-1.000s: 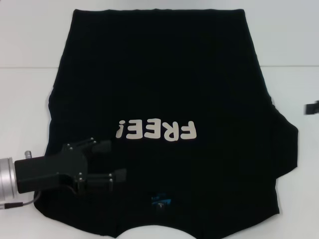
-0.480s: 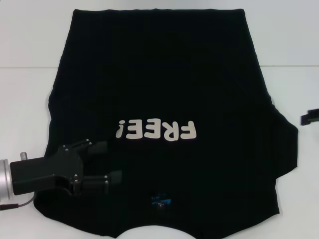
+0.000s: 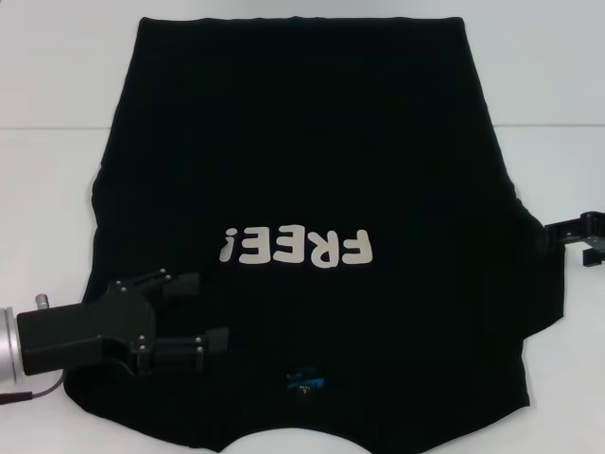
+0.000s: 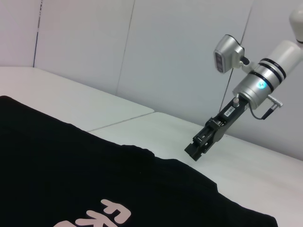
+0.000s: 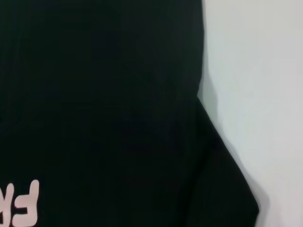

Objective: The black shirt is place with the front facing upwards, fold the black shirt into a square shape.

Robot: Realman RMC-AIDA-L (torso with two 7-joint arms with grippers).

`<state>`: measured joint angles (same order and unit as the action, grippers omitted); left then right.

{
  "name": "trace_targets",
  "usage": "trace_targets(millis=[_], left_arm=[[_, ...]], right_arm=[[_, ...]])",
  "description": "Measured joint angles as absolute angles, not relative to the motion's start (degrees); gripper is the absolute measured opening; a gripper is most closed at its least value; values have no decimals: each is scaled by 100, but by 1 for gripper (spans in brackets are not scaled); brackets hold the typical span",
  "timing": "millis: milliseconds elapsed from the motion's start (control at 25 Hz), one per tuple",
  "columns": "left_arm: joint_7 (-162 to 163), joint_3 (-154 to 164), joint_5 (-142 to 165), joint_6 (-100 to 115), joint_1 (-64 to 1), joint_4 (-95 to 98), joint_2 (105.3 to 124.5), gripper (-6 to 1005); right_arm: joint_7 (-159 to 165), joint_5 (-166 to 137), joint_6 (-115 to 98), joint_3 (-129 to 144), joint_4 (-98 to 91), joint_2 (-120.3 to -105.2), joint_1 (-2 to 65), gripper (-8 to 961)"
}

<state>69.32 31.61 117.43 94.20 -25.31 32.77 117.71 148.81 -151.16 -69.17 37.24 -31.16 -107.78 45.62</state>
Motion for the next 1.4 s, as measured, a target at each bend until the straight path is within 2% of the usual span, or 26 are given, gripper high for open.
trace_targets(millis=[320, 1400], left_arm=[[6931, 3139, 11743, 9420, -2539, 3271, 11757, 948], [6918, 3111, 11689, 9326, -2593, 3261, 11763, 949]], right_arm=[[14920, -15117, -6351, 3921, -3059, -10979, 4555, 925], [14890, -15113, -5924, 4069, -2817, -11100, 4696, 926]])
